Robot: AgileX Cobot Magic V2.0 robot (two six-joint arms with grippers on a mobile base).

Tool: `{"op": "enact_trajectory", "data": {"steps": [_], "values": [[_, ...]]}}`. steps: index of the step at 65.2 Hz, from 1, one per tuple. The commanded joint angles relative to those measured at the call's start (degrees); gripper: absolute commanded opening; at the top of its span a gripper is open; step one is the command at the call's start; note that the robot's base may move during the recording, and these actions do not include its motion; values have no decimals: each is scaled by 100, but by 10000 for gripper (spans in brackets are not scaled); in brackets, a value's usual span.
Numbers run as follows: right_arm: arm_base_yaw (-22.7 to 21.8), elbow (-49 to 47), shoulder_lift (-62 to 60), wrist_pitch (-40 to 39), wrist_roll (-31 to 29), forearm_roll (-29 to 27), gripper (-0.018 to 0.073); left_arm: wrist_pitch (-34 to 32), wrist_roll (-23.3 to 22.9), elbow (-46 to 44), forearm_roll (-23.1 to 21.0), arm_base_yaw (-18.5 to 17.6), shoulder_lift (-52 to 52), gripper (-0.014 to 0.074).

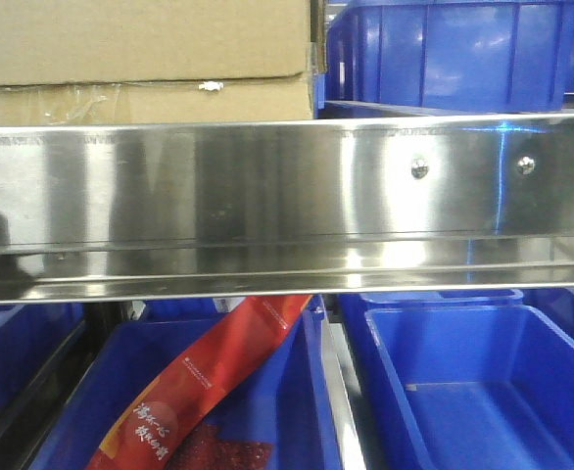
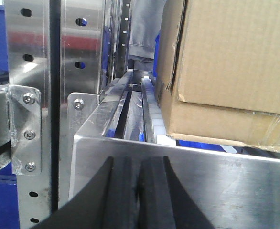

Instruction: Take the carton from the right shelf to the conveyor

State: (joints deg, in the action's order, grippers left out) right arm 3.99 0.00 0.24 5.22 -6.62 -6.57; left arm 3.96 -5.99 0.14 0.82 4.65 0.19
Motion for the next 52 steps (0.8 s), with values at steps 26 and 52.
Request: {"op": "enact_trajectory", "data": {"steps": [26, 52], "values": [[2, 0, -24, -91, -28, 33, -69, -90, 20, -14, -24, 17, -19, 15], [5, 0, -24, -803, -38, 272, -69, -753, 20, -14, -24, 16, -19, 15]]}}
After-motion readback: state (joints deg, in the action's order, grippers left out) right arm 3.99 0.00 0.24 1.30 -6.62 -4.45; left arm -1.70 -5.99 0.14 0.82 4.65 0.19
